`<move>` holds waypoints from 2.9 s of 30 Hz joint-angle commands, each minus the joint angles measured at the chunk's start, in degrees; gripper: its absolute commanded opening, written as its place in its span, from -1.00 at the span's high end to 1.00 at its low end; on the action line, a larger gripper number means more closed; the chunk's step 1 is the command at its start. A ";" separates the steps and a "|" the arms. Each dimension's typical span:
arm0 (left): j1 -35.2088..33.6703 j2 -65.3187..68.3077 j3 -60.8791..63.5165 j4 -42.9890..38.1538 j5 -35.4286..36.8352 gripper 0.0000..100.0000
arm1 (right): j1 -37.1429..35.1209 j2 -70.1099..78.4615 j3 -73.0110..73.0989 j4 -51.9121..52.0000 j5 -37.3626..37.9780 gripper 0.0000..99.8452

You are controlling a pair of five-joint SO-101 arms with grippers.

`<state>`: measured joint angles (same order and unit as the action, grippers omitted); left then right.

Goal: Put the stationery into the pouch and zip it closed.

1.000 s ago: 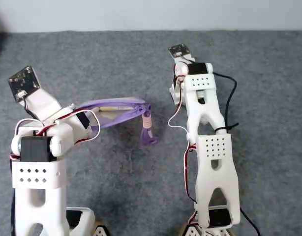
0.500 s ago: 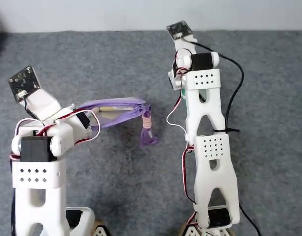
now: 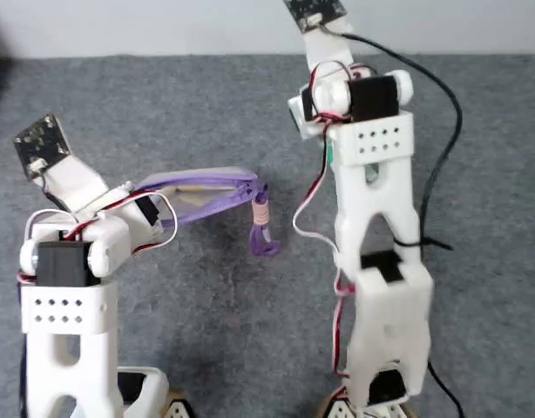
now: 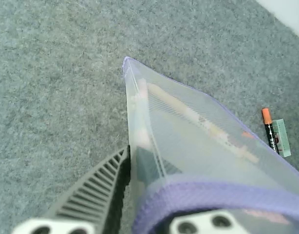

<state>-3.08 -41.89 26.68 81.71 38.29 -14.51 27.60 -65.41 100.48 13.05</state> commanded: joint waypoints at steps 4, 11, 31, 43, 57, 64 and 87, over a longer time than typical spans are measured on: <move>0.35 -0.44 -0.40 -1.41 -0.62 0.97 | -4.00 -25.63 21.80 2.33 -0.70 0.98; 0.35 -0.35 -0.57 -1.67 -0.53 0.97 | -9.89 -39.16 31.38 2.33 -8.70 0.98; 0.44 -0.09 -0.22 -1.67 4.13 0.97 | -29.14 -62.46 40.97 2.24 -18.37 0.98; 0.44 -0.09 -0.22 -1.67 4.13 0.97 | -29.23 -83.82 74.11 -22.55 -13.89 0.98; 0.44 -0.09 -0.13 -1.67 4.13 0.97 | -31.87 -87.34 96.88 -75.47 -11.87 0.98; 0.44 -0.09 -0.13 -1.67 5.10 0.97 | -34.51 -87.34 110.33 -93.05 -11.78 0.98; 0.44 -0.09 -0.13 -1.67 5.19 0.97 | -34.95 -75.91 119.65 -110.99 -12.75 0.98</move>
<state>-3.08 -41.71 26.68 81.54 42.68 -48.62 -48.35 54.68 -13.01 0.48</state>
